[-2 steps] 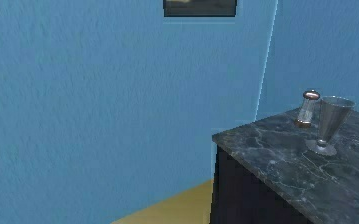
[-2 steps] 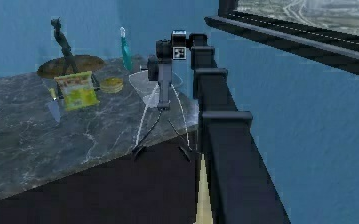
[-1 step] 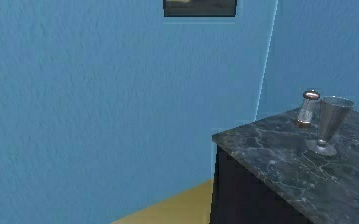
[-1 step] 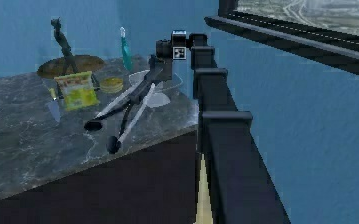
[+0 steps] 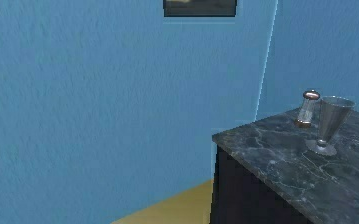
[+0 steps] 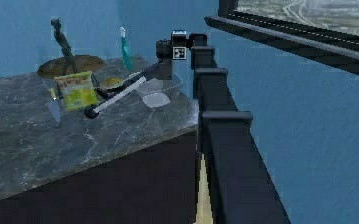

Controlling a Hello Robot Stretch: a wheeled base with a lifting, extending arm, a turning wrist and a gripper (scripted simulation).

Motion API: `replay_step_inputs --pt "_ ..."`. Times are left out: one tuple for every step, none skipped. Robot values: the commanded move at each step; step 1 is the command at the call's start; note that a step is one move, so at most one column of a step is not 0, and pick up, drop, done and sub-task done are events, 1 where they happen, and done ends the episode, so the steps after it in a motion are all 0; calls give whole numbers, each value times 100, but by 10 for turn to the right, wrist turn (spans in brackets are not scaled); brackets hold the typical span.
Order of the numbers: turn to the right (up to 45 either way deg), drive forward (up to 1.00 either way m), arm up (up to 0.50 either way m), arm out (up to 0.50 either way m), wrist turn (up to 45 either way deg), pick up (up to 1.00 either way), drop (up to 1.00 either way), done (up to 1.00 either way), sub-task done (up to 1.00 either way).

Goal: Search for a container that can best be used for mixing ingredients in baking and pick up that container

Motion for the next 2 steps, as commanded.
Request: replay_step_inputs --pt "0 0 0 0 450 0 0 0 0" --pt "0 0 0 0 150 0 0 0 0"
